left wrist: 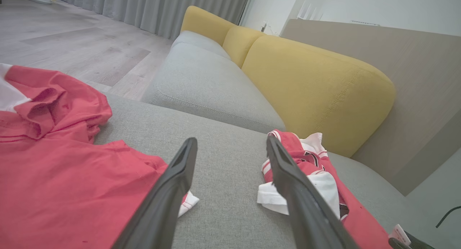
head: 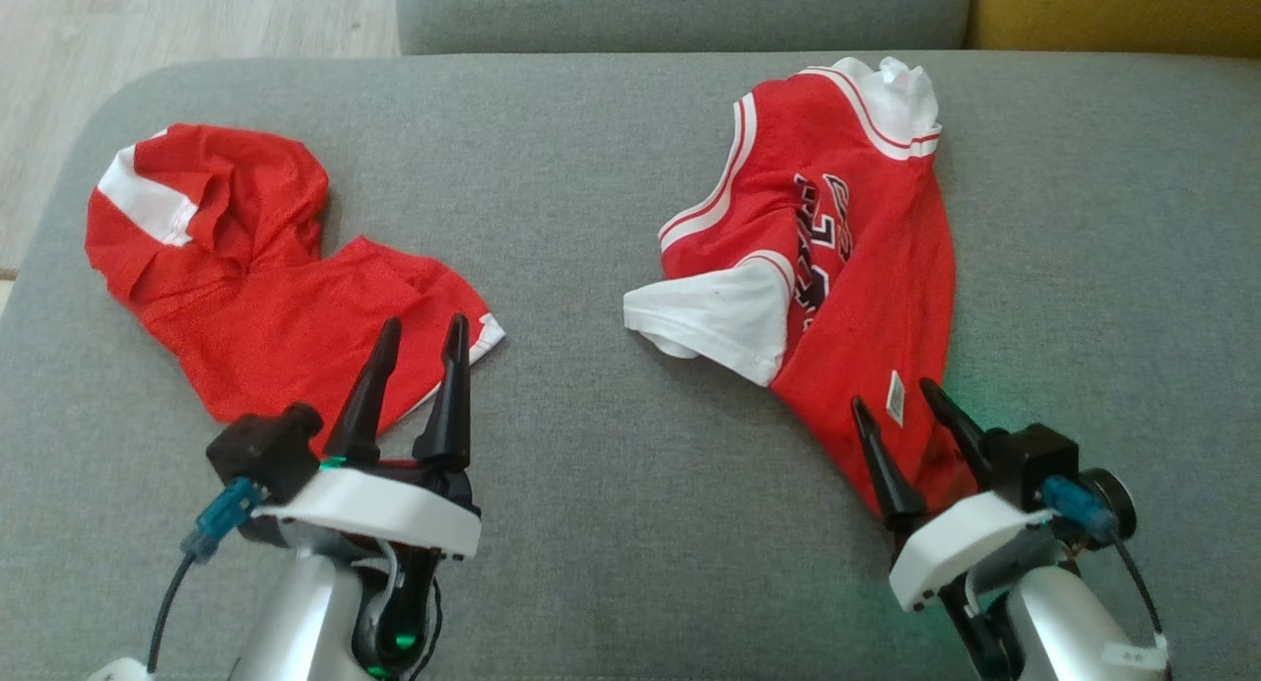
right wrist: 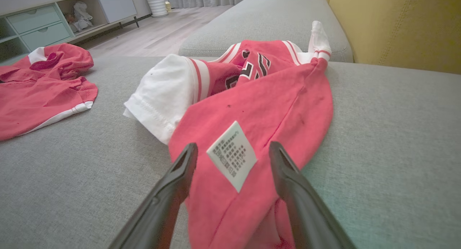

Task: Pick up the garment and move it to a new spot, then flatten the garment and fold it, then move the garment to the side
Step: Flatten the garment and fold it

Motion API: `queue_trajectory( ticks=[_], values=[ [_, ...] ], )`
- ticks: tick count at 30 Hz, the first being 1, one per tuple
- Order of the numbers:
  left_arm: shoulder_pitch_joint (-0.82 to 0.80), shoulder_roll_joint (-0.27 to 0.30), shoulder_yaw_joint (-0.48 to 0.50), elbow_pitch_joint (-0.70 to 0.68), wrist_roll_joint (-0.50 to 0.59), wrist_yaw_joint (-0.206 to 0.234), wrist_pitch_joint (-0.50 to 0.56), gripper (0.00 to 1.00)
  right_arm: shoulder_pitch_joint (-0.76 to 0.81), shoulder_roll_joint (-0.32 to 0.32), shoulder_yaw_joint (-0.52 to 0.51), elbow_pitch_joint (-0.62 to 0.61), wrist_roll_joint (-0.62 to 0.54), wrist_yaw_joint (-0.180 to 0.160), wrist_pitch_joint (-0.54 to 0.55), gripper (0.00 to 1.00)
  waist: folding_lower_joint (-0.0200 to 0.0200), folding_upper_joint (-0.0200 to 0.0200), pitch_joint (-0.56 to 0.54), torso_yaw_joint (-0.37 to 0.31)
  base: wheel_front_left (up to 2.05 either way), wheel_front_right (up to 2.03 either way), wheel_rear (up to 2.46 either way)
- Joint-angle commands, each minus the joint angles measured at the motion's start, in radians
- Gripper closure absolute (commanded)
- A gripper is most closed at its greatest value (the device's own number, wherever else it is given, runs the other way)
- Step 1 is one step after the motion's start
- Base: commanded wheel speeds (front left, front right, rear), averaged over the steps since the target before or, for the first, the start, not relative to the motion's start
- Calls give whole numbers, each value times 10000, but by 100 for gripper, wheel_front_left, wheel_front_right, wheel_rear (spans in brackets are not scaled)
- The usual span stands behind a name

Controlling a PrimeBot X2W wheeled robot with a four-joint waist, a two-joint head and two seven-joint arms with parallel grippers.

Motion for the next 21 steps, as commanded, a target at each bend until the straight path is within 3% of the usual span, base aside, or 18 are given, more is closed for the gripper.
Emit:
queue_trajectory(
  ticks=[1, 2, 3, 4, 14, 19, 21],
  values=[
    [-478, 97, 285, -296, -4, 50, -53, 0, -472, 79, 190, -196, 102, -9, 9, 0, 0, 0, 51, 35, 0, 0, 0],
    [-487, 97, 293, -291, 4, 49, -53, 0, -517, 92, 189, -111, 164, -9, 56, 23, 0, 0, 71, 44, 0, 0, 0],
    [-495, 97, 299, -287, 14, 46, -53, 0, -565, 97, 210, -43, 215, -9, 88, 96, 0, 0, 94, 53, 0, 0, 0],
    [-505, 97, 305, -280, 23, 44, -53, 0, -610, 94, 231, 10, 249, -9, 98, 100, 0, 0, 112, 60, 0, 0, 0],
    [-456, 97, 415, -263, 52, 63, -53, 0, -987, -91, -172, -259, 466, -9, -82, 100, 0, 0, 44, -152, 0, 0, 0],
    [-417, 97, 423, -305, 22, 71, -53, 0, -1368, -673, -677, -912, 437, -9, 180, 100, 0, 0, -8, -317, 0, 0, 0],
    [-443, 97, 399, -342, -12, 77, -53, 0, -1651, -1182, -968, -1235, 414, -9, 458, 100, 0, 0, 13, -367, 0, 0, 0]
  ],
)
